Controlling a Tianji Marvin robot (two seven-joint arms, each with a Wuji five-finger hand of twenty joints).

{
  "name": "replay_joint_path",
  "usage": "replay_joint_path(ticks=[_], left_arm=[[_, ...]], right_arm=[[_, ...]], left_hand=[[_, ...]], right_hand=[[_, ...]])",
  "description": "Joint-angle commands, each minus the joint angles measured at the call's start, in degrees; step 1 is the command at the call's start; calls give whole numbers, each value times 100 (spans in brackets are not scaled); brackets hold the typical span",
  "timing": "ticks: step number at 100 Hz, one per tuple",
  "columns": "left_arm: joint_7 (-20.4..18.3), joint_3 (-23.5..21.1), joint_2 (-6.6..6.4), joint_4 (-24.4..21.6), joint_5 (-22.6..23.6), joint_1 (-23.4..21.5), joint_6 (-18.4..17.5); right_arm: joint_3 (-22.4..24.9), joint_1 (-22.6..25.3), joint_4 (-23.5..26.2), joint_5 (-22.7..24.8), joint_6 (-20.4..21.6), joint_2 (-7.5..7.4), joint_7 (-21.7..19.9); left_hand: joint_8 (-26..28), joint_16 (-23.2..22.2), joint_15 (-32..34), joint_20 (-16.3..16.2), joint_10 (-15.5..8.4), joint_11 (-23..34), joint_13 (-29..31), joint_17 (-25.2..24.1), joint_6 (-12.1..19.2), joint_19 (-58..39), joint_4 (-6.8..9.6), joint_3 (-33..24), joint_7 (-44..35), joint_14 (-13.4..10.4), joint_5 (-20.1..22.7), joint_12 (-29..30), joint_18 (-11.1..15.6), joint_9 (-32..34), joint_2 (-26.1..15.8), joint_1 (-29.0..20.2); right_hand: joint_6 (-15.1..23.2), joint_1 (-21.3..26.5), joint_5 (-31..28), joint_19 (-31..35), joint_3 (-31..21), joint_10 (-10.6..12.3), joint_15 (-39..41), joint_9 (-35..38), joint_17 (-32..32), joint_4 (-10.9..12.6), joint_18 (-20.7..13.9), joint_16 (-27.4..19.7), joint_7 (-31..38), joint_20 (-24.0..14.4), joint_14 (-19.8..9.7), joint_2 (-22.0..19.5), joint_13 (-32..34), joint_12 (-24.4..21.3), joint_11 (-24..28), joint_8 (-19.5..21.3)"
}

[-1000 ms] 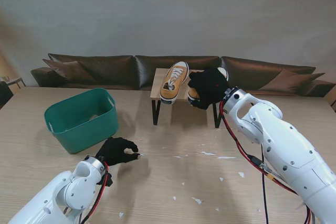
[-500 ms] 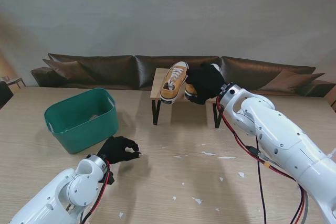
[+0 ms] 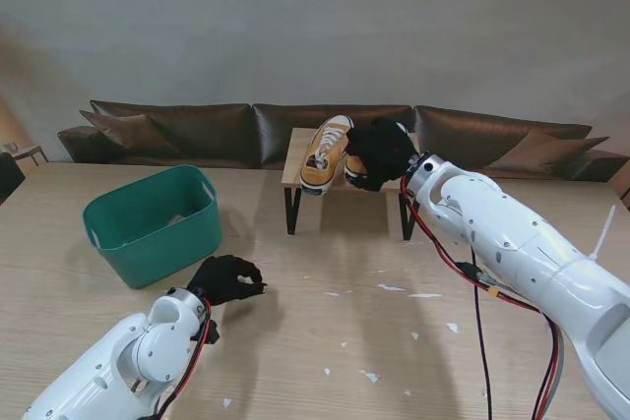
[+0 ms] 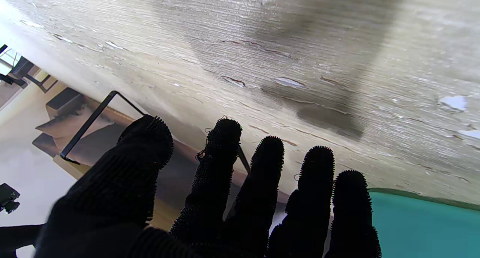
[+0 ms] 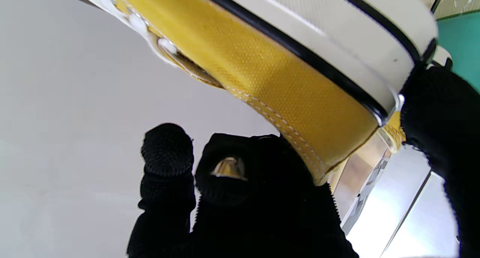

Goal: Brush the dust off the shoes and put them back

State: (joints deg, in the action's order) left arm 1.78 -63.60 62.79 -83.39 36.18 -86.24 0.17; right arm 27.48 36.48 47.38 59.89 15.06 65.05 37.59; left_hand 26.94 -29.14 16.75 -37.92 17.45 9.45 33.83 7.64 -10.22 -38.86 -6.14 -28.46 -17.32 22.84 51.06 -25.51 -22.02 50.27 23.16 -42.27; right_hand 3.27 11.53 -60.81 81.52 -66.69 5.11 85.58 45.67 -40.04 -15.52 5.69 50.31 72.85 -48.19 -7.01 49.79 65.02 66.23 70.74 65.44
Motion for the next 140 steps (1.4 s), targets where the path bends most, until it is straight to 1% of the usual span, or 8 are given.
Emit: replay_joint_path(ticks=[1,27,35,52,79,96,115,140], left_arm=[[-96,20,49,17,-33,20,23],[-134,47,49,7,-75,21,70],[-141,41,48,-7,-74,7,83],[-152,43,48,-15,-98,-5,91],[-197,63,45,9,-154,15,52],[-152,83,55,64,-171,39,-13],[-95,87,61,80,-160,66,-138],[-14,39,66,-11,-124,41,-345]], right_arm=[[-25,-92,-6,35,-2,29,-48],[-266,-197,-200,-32,-79,50,-54],[-238,-165,-159,-2,-89,24,-80],[-3,15,87,140,-97,-73,-191],[345,272,380,284,-89,-174,-365],[789,531,667,297,-92,-208,-604],[1751,1203,1466,277,-8,-244,-1064],[2775,2146,2694,171,35,-266,-1756]], left_hand=[[7,25,-78,-96,76,-50,-243,-122,-58,141,178,93,5,87,63,45,-61,-153,-227,-94],[11,20,-72,-120,100,-44,-241,-115,-79,149,183,93,5,97,70,41,-65,-130,-237,-91],[9,18,-67,-125,115,-35,-232,-114,-87,152,185,96,6,94,75,35,-63,-113,-236,-87],[6,16,-67,-135,117,-28,-240,-114,-77,160,188,90,8,95,74,23,-65,-104,-241,-83],[1,14,-65,-148,126,-31,-239,-117,-91,177,191,89,10,100,77,13,-60,-104,-247,-84],[-13,16,-72,-155,125,-43,-249,-123,-88,190,191,91,36,104,36,15,-60,-124,-240,-82],[-35,21,-87,-156,116,-66,-270,-131,-71,214,189,99,84,111,-43,26,-61,-176,-232,-85],[-54,28,-105,-163,89,-81,-282,-128,-48,234,187,113,122,125,-108,42,-65,-211,-212,-88]], right_hand=[[770,793,-215,37,-952,400,61,-365,882,248,-72,-93,1007,96,-59,263,-92,-254,-244,169],[997,701,434,24,-978,251,-49,-697,926,-538,-58,-143,408,145,-74,1199,-184,-718,-452,-677],[1042,553,969,16,-915,162,-95,-898,980,-720,-29,-167,66,145,-29,1267,-257,-940,-555,-1298],[814,27,1489,-1,-882,56,-247,-1140,1076,140,40,-221,-349,124,50,1041,-398,-1207,-652,-1419],[330,-437,2480,-33,-607,-1,-481,-1501,1208,157,92,-267,-1040,78,166,701,-688,-1326,-739,-1738],[166,-783,3337,-219,-252,-53,-1274,-1720,1311,206,192,-478,-2212,88,413,78,-997,-1822,-1202,-2844],[420,-987,3464,-604,342,-140,-2291,-1811,1483,315,384,-790,-2651,117,699,-750,-1313,-2459,-1898,-3202],[591,-876,3302,-1086,789,-197,-3418,-1554,1570,420,650,-1172,-2990,253,1024,-1209,-1426,-2904,-2432,-3316]])
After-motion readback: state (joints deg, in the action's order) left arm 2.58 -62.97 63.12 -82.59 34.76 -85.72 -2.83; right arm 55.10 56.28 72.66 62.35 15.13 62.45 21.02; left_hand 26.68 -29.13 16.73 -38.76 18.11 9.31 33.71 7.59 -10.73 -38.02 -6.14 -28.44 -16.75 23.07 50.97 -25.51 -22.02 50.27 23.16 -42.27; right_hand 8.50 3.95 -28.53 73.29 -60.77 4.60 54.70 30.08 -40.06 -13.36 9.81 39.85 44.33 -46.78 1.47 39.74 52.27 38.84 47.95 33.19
